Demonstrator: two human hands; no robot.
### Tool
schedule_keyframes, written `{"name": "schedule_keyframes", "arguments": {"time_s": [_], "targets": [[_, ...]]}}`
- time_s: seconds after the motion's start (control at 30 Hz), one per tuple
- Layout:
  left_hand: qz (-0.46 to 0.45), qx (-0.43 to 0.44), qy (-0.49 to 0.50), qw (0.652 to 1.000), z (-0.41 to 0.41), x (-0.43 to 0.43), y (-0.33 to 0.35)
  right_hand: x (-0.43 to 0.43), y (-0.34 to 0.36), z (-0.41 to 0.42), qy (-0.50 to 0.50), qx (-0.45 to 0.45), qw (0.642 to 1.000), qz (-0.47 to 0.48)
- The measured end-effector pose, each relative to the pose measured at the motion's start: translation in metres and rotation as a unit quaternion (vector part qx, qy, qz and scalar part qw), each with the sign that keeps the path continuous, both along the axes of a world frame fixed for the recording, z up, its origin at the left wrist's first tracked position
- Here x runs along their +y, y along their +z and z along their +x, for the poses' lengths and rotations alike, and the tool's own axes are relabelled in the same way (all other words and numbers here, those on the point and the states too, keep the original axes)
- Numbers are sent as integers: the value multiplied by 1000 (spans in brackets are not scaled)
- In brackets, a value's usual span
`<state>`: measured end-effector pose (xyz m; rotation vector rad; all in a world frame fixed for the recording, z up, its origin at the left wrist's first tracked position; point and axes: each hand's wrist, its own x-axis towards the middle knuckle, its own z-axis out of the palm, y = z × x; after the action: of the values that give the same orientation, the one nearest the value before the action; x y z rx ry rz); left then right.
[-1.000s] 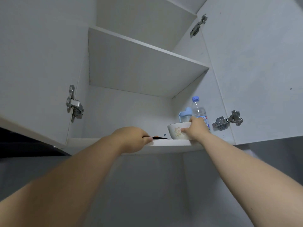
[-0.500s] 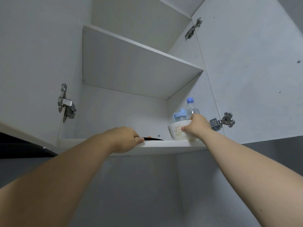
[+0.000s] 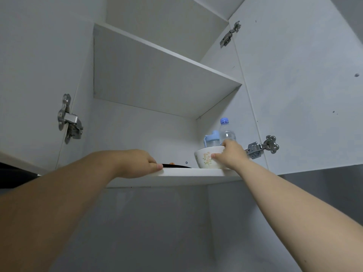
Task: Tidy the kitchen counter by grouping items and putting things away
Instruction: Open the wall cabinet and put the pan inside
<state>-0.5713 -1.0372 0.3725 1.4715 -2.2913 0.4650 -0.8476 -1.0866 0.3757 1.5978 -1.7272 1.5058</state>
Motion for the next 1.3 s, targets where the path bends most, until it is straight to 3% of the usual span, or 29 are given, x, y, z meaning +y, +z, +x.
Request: {"name": "schedule_keyframes", "arguments": {"time_s": [0.8, 0.9, 0.97, 1.0, 1.1, 1.17, 1.3], "targets": [[-27, 22, 17, 999, -3, 1, -9, -28, -8, -12, 12, -18, 999, 33], [-39, 6, 39, 998, -4, 4, -10, -21, -4, -1, -48, 13, 996, -68], [-41, 4, 42, 998, -2, 5, -8, -10, 1, 23, -5, 50, 987, -153], [-40, 10, 39, 998, 0, 6, -7, -2, 6, 37, 41, 55, 986, -149], [-44, 23, 36, 998, 1, 10, -6, 19, 14, 79, 202, -18, 978, 53], [-54, 22, 48, 997, -1, 10, -7, 29, 15, 96, 190, 25, 963, 187], [-68, 24, 65, 995, -1, 5, -9, 35, 15, 114, 100, 136, 952, 257]]}}
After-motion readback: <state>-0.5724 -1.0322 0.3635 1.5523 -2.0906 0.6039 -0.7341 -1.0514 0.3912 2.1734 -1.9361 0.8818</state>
